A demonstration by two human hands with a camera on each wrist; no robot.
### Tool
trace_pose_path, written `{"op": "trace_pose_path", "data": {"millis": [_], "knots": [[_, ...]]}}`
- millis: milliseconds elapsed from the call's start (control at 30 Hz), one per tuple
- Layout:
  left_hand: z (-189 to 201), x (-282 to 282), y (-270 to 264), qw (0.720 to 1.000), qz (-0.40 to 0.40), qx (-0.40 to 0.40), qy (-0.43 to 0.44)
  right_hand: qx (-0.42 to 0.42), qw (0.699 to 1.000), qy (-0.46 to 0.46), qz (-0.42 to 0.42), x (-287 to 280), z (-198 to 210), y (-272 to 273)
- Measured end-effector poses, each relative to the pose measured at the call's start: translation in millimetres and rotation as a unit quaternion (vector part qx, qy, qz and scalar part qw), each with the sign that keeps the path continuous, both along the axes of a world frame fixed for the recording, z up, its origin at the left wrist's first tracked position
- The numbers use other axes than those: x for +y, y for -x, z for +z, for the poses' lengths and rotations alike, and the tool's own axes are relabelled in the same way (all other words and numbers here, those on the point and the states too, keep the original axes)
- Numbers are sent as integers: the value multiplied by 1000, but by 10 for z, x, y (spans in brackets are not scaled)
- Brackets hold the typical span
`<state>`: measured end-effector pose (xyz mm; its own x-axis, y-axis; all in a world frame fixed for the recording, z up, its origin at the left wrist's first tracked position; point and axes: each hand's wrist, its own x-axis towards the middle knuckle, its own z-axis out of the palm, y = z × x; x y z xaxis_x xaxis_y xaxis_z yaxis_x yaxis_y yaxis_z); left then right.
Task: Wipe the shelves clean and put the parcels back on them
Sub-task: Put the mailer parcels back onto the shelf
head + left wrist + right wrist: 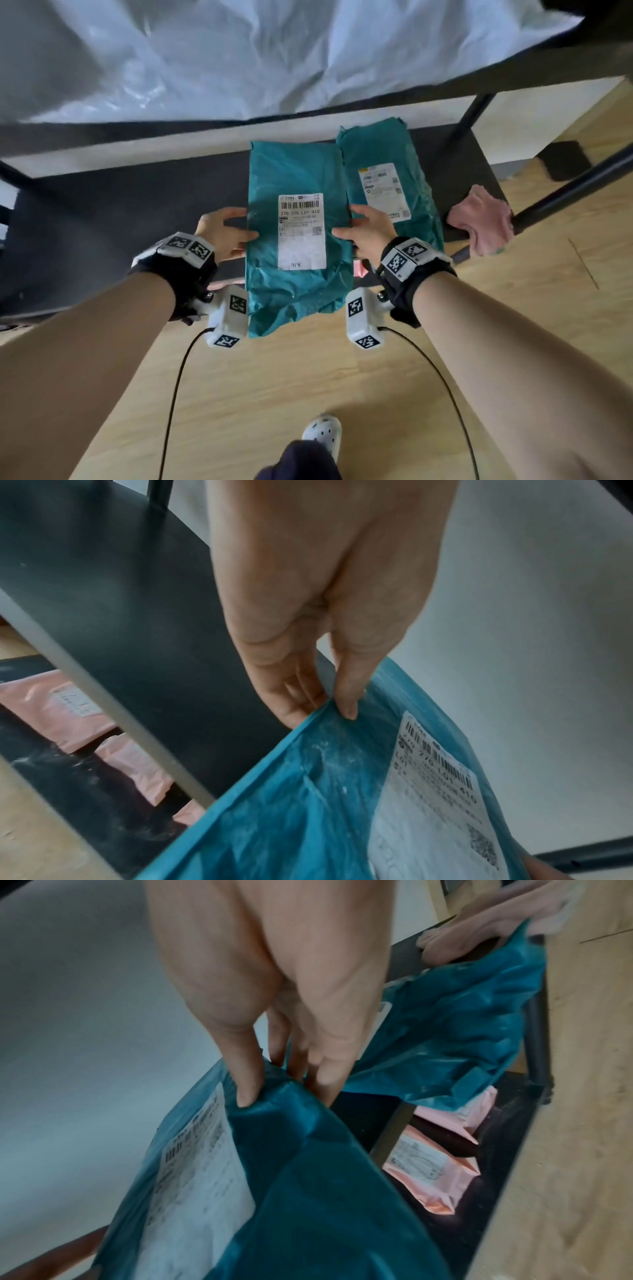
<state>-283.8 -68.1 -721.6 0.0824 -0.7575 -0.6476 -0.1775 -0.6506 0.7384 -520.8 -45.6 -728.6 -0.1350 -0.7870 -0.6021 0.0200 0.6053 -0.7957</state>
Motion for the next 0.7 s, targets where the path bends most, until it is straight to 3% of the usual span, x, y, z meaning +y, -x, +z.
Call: {"op": "trace_pose_path", "data": {"millis": [100,267,500,700], "knots": [[-99,-142,-28,999,29,28,3,22,1000,21,8,-182,-129,-27],[-254,-308,-46,999,33,-17,28,54,997,36,32,-454,-318,-102],[-437,-468,-142,998,64,-6,25,122,991,42,32,-755,-507,-297],[-337,-446,-165,993,81,81,8,160,982,57,86,-753,-430,-350]]}}
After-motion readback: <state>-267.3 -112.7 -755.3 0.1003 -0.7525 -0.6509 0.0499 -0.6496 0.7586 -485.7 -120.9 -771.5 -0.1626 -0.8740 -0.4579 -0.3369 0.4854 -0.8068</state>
